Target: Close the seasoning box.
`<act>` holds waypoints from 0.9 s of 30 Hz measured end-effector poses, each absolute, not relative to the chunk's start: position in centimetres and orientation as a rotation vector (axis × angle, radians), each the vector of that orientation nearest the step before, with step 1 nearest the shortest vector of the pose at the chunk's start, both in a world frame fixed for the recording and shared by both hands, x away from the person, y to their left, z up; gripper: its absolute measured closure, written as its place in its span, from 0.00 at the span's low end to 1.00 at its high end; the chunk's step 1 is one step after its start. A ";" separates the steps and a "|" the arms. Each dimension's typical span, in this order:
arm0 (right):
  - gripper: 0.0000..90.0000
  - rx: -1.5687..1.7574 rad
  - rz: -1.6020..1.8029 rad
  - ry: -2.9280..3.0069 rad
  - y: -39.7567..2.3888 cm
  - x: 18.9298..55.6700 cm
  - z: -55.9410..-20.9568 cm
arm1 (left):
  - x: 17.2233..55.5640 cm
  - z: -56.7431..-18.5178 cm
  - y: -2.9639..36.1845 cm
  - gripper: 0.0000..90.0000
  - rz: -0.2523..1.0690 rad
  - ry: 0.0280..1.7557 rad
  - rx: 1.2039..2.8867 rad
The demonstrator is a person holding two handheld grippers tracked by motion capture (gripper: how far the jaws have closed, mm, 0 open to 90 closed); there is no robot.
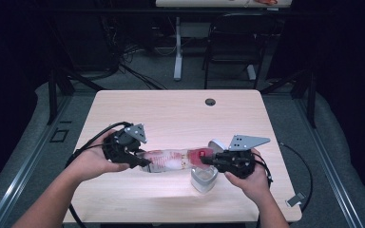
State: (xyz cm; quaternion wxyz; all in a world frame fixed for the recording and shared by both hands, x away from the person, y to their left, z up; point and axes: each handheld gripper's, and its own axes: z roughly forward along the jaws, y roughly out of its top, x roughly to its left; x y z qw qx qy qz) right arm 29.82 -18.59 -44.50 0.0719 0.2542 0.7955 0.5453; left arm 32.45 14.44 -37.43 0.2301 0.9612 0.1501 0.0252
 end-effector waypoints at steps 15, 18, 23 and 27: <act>0.92 0.778 1.634 2.387 -18.5 29.7 -44.7 | 32.4 -36.3 14.1 0.79 0.088 0.397 2.659; 0.92 0.781 1.633 2.387 -18.5 29.7 -44.8 | 32.4 -36.1 14.1 0.79 0.094 0.394 2.660; 0.90 0.784 1.627 2.394 -18.5 29.7 -44.9 | 32.4 -35.9 14.1 0.80 0.102 0.391 2.659; 0.89 0.790 1.617 2.394 -18.6 29.8 -45.0 | 32.5 -35.8 14.0 0.80 0.101 0.388 2.658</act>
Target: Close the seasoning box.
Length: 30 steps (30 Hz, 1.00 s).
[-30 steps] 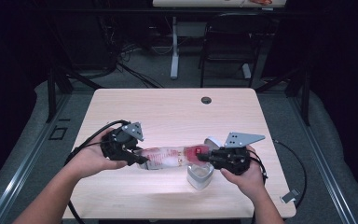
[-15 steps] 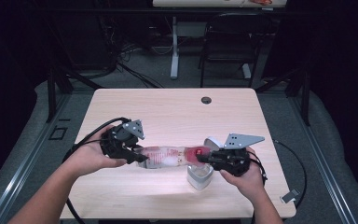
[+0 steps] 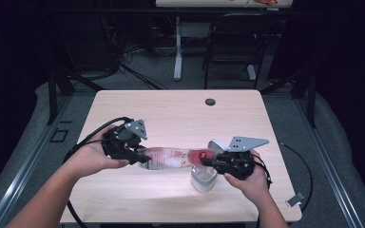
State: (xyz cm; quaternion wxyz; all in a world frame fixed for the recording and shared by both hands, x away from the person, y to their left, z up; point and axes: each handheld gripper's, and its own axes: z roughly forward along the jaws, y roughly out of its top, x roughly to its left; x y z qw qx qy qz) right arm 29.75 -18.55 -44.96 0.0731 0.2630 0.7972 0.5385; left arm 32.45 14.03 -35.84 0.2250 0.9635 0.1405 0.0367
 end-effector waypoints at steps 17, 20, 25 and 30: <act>0.88 0.817 1.584 2.391 -19.5 29.4 -44.8 | 32.4 -35.7 13.9 0.80 0.104 0.383 2.651; 0.90 0.816 1.587 2.388 -19.6 29.4 -44.8 | 32.5 -35.8 14.0 0.80 0.096 0.388 2.644; 0.92 0.815 1.581 2.389 -19.6 29.3 -44.8 | 32.5 -35.8 13.9 0.80 0.095 0.385 2.644; 0.93 0.812 1.578 2.391 -19.6 29.3 -44.8 | 32.5 -35.8 13.9 0.80 0.093 0.386 2.641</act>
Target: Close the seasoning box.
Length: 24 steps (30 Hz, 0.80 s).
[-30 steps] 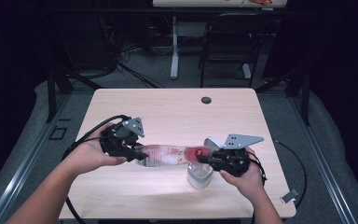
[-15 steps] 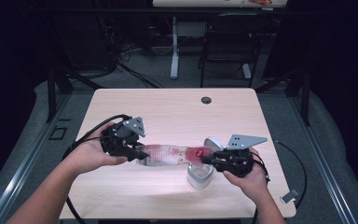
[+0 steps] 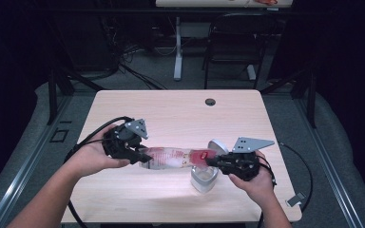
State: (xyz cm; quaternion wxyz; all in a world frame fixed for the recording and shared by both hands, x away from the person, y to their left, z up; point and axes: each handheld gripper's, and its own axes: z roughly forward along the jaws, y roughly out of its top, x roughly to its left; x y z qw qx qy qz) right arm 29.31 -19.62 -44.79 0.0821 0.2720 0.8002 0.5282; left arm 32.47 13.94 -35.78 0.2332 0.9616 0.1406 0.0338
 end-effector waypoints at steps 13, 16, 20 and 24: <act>0.94 0.818 1.571 2.381 -19.6 29.2 -44.8 | 32.5 -35.7 13.9 0.80 0.093 0.383 2.639; 0.94 0.818 1.566 2.381 -19.6 29.2 -44.8 | 32.5 -35.7 13.8 0.80 0.092 0.385 2.638; 0.95 0.821 1.573 2.378 -19.6 29.2 -44.9 | 32.5 -35.6 13.8 0.80 0.094 0.386 2.637; 0.95 0.828 1.580 2.378 -19.7 29.2 -44.9 | 32.5 -35.4 13.7 0.80 0.095 0.382 2.634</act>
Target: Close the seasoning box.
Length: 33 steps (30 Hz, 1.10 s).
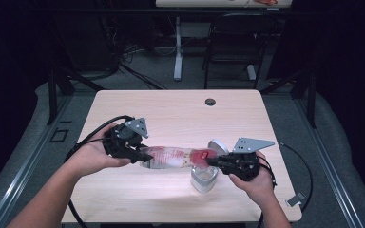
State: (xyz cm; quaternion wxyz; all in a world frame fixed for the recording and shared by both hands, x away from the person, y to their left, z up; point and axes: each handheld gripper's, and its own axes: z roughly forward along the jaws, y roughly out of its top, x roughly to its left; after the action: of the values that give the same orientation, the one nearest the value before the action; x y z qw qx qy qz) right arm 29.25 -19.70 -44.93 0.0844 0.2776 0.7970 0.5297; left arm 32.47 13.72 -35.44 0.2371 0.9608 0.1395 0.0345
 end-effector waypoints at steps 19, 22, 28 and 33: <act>0.95 0.848 1.580 2.379 -19.9 29.3 -45.2 | 32.4 -34.5 13.2 0.80 0.108 0.367 2.628; 0.96 0.845 1.571 2.380 -19.8 29.2 -45.1 | 32.5 -34.4 13.2 0.81 0.115 0.364 2.629; 0.96 0.840 1.581 2.385 -19.6 29.2 -45.1 | 32.5 -34.1 13.4 0.81 0.118 0.362 2.629; 0.96 0.845 1.582 2.383 -19.6 29.3 -45.1 | 32.5 -34.2 13.3 0.81 0.119 0.359 2.626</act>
State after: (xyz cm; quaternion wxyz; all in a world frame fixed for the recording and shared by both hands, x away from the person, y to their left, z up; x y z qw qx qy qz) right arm 29.29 -19.65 -45.15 0.0794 0.2823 0.7965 0.5287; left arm 32.47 13.31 -34.15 0.2420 0.9604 0.1313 0.0437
